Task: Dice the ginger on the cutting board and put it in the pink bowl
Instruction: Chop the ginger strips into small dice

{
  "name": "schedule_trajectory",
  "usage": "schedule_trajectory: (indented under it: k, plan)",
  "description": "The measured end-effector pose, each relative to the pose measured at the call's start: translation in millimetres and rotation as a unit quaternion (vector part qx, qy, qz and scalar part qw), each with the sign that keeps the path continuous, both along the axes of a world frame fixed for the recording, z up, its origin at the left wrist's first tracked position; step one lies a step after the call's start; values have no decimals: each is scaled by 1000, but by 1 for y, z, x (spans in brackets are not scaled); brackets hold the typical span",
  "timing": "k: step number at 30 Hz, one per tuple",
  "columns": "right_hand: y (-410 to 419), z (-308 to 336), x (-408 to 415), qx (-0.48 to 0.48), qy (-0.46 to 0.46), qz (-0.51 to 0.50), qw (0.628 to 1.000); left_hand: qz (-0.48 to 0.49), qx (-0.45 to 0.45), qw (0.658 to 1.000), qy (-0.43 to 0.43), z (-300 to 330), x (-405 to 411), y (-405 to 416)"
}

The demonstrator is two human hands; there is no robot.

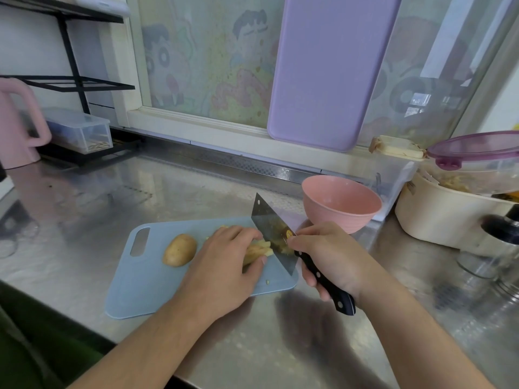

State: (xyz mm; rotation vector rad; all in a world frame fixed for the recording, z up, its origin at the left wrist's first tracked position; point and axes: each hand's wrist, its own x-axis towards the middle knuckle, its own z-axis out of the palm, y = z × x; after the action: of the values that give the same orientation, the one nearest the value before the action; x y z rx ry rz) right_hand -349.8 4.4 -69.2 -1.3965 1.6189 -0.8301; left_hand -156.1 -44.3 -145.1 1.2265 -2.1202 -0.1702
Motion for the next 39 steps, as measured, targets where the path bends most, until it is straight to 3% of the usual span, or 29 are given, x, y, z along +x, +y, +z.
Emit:
schedule_trajectory:
  k: [14,31,39]
  plan:
    - [4,10,-1,-22,1,-12,1000,-21,-5,998,53,-5,1,-5]
    - [-2,3,6,6,37,7,999,-28,-13,998,50,-2,0,-4]
    - [-3,-2,12,-40,48,6,998,-19,-18,998,52,-3,1,-3]
